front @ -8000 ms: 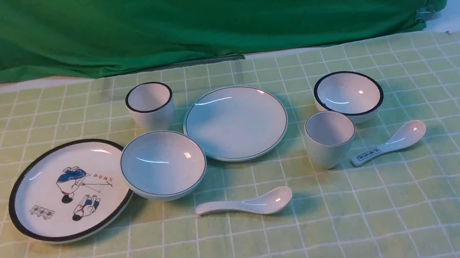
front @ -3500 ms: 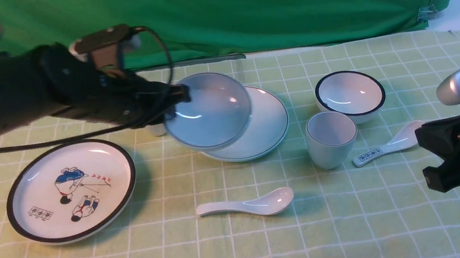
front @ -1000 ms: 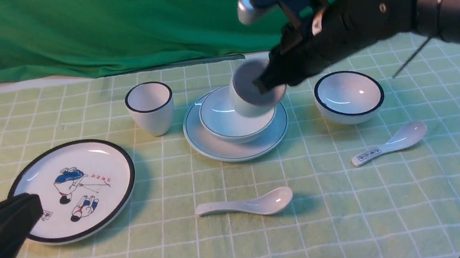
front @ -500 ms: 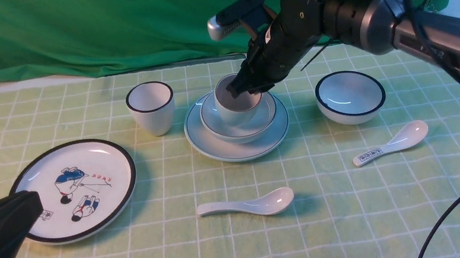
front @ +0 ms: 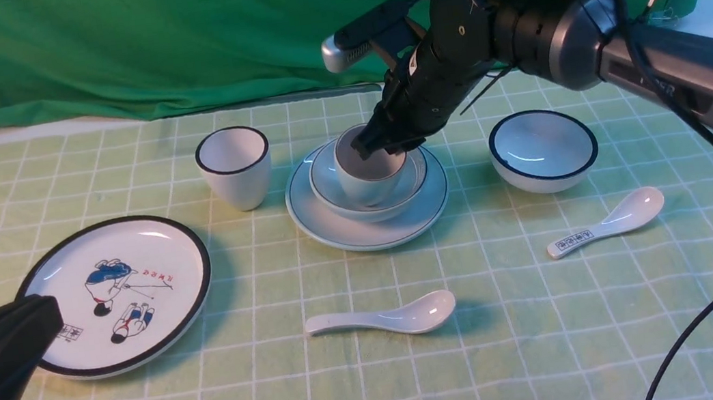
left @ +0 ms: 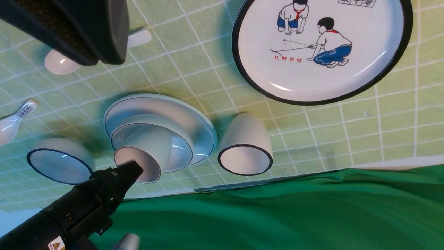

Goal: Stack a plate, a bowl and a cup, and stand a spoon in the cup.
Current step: Use the right arm to put the blue teacup into the blue rice bowl in the middle, then use the right arm to grab a blue soup spoon

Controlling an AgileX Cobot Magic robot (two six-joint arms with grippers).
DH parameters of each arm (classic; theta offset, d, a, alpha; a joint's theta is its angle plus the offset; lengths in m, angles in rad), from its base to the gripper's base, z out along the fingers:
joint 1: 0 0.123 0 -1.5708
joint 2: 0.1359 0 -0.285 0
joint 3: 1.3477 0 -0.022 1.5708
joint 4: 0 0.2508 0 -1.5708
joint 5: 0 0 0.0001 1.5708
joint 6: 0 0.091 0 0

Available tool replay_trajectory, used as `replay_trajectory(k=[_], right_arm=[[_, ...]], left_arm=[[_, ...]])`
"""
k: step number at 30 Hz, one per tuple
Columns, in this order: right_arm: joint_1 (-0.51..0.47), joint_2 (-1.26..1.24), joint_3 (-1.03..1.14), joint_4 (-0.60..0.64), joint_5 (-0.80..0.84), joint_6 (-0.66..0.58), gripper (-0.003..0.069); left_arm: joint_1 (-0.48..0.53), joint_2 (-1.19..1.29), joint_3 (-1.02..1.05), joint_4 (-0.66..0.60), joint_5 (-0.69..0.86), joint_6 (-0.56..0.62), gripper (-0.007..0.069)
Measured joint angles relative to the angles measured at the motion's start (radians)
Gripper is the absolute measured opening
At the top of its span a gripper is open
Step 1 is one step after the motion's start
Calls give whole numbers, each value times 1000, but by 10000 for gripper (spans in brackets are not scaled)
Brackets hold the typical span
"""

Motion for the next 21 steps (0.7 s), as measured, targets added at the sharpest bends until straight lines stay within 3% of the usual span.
replay_trajectory(k=[5, 11, 15, 21], right_arm=[[0, 0, -1, 0, -6, 11, 136], [0, 0, -18, 0, -22, -1, 319], [1, -18, -85, 1, 30, -46, 402], [50, -127, -165, 22, 244, -212, 423]], left_arm=[[0, 0, 0, 1, 0, 0, 15], [0, 0, 0, 1, 0, 0, 15], [0, 0, 0, 2, 0, 0, 15], [0, 0, 0, 20, 0, 0, 15]])
